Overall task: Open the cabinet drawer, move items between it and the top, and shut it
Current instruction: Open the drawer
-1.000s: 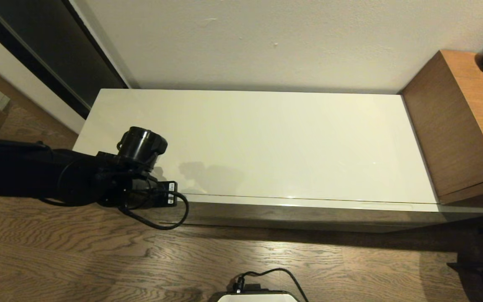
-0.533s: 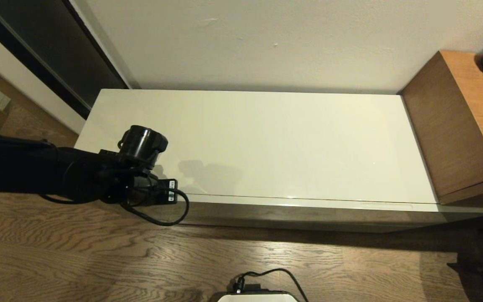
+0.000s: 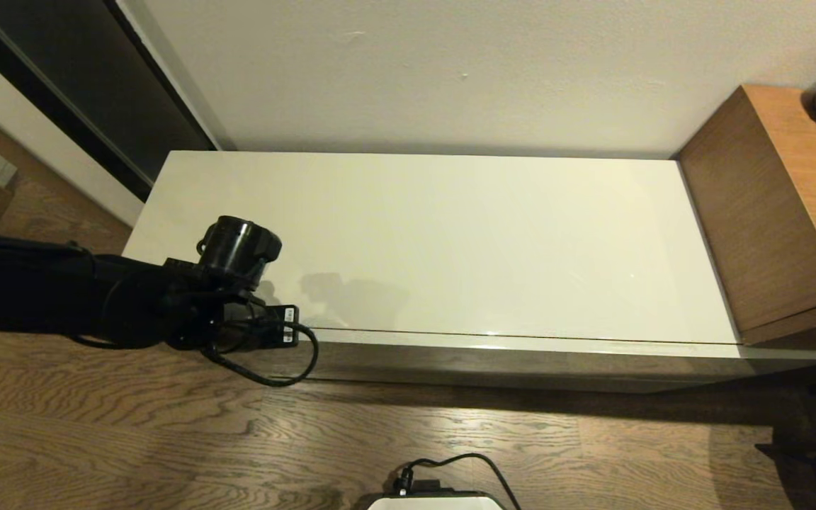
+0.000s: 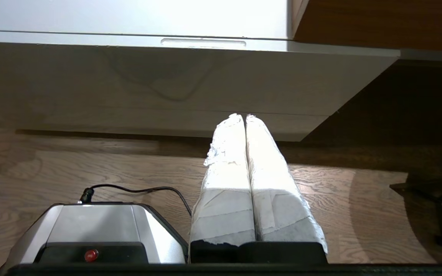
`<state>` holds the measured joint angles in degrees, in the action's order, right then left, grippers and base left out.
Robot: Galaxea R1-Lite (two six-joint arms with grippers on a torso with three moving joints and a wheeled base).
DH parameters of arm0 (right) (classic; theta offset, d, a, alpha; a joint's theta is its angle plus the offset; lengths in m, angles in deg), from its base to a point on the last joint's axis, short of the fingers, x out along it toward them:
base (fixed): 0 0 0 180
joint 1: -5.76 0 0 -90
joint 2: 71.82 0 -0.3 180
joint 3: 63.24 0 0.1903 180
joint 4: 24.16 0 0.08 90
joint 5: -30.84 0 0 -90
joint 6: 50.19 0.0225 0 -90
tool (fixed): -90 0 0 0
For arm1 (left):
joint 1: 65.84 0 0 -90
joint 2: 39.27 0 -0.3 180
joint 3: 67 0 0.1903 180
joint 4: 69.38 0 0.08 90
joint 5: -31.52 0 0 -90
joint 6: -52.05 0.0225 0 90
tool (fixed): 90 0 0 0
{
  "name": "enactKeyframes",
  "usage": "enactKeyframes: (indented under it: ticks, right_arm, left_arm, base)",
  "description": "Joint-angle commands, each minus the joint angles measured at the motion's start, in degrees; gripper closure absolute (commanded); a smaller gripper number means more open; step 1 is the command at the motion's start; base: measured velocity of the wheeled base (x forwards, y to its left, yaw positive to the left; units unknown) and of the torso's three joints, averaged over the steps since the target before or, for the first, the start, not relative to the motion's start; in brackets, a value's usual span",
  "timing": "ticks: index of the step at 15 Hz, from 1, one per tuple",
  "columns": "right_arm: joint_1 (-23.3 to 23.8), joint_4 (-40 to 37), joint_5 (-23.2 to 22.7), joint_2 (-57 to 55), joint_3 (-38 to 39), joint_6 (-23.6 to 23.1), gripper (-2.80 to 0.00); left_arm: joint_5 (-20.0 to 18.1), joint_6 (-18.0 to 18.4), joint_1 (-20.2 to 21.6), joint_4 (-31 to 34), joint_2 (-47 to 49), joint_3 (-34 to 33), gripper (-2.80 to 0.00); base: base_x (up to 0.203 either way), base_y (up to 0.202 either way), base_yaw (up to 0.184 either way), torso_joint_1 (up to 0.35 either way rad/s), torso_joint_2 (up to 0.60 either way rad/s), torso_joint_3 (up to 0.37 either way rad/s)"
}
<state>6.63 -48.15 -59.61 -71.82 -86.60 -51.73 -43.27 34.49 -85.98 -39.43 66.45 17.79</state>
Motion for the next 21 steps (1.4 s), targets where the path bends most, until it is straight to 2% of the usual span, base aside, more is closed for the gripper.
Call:
enactKeyframes:
  ticks: [1, 7, 8, 11, 12, 16, 21]
  right_arm:
    - [0.0, 0.01, 0.01, 0.0, 0.0, -0.05, 0.0]
    - [0.0, 0.01, -0.07, 0.0, 0.0, -0.04, 0.0]
    - [0.0, 0.01, 0.01, 0.0, 0.0, -0.04, 0.0]
    - [0.0, 0.01, -0.01, -0.01, 0.0, -0.09, 0.0]
    - [0.0, 0.01, 0.0, 0.0, 0.0, -0.04, 0.0]
    - [0.0, 0.01, -0.07, 0.0, 0.0, -0.04, 0.0]
    - [0.0, 0.01, 0.01, 0.0, 0.0, -0.12, 0.0]
  left_arm:
    - [-0.03, -0.11, -0.02, 1.27, -1.19, -5.15, 0.0]
    - [-1.23, -1.05, -0.08, 0.76, -3.96, -17.09, 0.0]
    - [-2.54, -1.96, -0.08, 0.79, -5.68, -19.93, 0.0]
    - [-4.98, -2.87, -0.08, 0.7, -12.85, -22.72, 0.0]
    - [-5.42, -3.09, -0.08, 0.7, -15.08, -22.6, 0.0]
    - [-5.85, -4.7, -0.01, 1.84, -17.34, -12.82, 0.0]
    - [-5.12, -5.03, -0.07, 1.91, -11.6, -8.65, 0.0]
  base:
    - [0.0, 0.0, 0.0, 0.0, 0.0, 0.0]
    - [0.0, 0.0, 0.0, 0.0, 0.0, 0.0]
    - [0.0, 0.0, 0.0, 0.0, 0.0, 0.0]
    - [0.0, 0.0, 0.0, 0.0, 0.0, 0.0]
    - [0.0, 0.0, 0.0, 0.0, 0.0, 0.0]
    - [0.0, 0.0, 0.0, 0.0, 0.0, 0.0]
    - [0.0, 0.0, 0.0, 0.0, 0.0, 0.0]
